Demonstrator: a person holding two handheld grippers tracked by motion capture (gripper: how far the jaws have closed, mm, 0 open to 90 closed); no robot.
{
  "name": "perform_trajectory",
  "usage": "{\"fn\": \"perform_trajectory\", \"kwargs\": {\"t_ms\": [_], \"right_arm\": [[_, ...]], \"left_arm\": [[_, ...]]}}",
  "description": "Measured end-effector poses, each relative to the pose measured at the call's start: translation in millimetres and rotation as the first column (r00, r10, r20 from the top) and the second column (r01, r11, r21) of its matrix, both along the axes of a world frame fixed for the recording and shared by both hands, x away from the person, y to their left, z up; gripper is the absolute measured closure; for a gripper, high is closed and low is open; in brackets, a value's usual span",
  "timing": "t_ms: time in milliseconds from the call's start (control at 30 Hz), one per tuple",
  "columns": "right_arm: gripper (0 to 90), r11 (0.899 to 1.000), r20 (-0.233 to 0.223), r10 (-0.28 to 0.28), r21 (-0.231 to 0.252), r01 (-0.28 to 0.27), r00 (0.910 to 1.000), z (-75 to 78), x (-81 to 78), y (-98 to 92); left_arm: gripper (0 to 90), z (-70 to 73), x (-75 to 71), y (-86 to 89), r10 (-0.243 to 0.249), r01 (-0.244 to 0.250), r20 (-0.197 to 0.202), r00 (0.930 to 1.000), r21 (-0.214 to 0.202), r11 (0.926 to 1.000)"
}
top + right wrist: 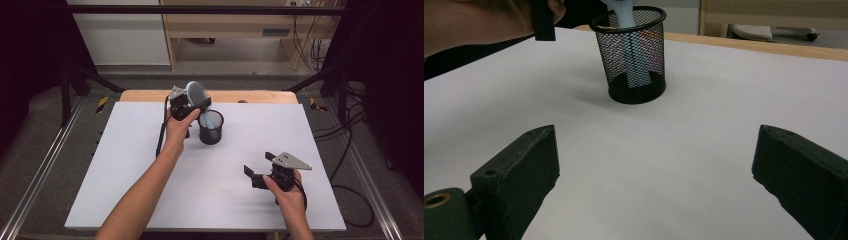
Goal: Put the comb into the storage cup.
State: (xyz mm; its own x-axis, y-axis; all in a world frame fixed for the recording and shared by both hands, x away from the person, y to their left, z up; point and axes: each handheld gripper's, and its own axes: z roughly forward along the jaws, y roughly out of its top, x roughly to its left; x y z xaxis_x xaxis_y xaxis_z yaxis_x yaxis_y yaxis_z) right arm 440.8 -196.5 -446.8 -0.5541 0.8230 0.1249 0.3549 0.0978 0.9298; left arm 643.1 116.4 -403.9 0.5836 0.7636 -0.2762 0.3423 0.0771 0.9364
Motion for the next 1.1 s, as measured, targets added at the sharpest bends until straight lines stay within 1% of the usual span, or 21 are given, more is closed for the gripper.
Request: {"fn": "perform_trajectory", "kwargs": {"t_ms": [200, 500, 600, 700, 767, 1100], "right_arm": [[5.2, 1.0, -0.001, 0.003, -0.005, -0.003, 1.0, -0.2, 0.0, 0.4], [5.2, 1.0, -0.002, 0.004, -0.003, -0.004, 1.0, -0.3, -0.1, 0.5], [5.2, 1.0, -0.001, 0.005, -0.004, -0.005, 1.0, -0.3, -0.1, 0.6], [5.2, 1.0, -0.002, 0.006, -0.004, -0.006, 1.0, -0.4, -0.1, 0.7], [5.2, 1.0, -0.002, 0.005, -0.004, -0.005, 1.0, -0.3, -0.1, 0.6], [5.2, 1.0, -0.003, 0.009, -0.009, -0.009, 1.0, -0.4, -0.2, 1.0]], "left_arm": [[30.4, -1.1, 0.0, 0.9, 0.002, -0.002, 0.001, 1.0, 0.008, 1.0], [23.1, -2.8, 0.1, -0.4, 0.012, -0.012, -0.001, 0.9999, 0.025, 0.9996], [20.9, -2.6, -0.6, -0.3, 0.022, -0.022, 0.007, 0.9997, 0.042, 0.9989], [16.9, -2.4, -1.3, -0.5, 0.03, -0.03, 0.008, 0.9995, 0.062, 0.9976], [14.0, -2.2, -2.1, -0.5, 0.035, -0.036, 0.015, 0.9993, 0.068, 0.9971], [4.7, -1.5, -3.1, 1.7, 0.061, -0.061, 0.009, 0.9981, 0.057, 0.9965]]}}
